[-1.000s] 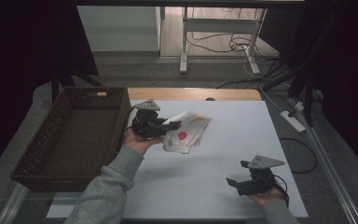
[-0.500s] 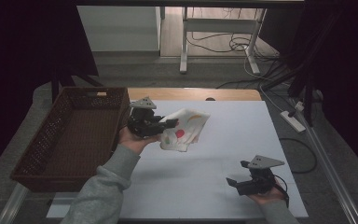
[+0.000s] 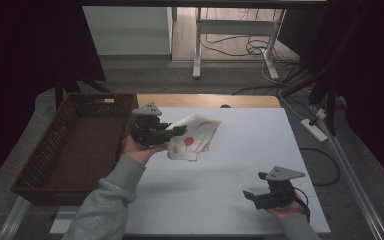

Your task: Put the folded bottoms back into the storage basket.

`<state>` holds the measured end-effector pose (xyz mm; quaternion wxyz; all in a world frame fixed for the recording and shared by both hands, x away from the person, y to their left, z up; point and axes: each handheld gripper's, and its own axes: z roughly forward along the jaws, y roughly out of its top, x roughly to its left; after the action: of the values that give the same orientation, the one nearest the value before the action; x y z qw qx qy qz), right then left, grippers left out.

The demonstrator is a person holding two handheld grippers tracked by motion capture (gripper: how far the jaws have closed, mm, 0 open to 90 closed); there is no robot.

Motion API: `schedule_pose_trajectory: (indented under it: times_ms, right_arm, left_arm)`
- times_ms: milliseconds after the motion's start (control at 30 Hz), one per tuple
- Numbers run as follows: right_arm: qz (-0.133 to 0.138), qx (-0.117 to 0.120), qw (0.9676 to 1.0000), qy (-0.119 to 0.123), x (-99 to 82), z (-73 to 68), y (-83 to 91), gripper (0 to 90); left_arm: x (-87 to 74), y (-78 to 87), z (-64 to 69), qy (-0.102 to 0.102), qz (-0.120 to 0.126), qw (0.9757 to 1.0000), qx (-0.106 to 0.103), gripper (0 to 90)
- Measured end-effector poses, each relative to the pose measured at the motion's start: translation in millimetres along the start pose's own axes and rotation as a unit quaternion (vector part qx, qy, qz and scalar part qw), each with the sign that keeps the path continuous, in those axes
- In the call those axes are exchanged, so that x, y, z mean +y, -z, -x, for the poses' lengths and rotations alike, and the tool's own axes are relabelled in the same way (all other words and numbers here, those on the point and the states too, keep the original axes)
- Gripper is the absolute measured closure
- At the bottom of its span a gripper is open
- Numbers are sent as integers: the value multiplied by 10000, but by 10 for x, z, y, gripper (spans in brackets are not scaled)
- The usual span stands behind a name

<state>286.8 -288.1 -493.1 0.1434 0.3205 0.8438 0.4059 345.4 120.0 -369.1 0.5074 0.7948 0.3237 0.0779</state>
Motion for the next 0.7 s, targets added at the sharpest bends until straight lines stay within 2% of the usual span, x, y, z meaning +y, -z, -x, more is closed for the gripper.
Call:
schedule_pose_trajectory:
  times_ms: [700]
  right_arm:
    - [-11, 12, 10000, -8, -2, 0, -3, 115]
  left_arm:
    - [-25, 193, -35, 38, 176, 9998, 93, 758]
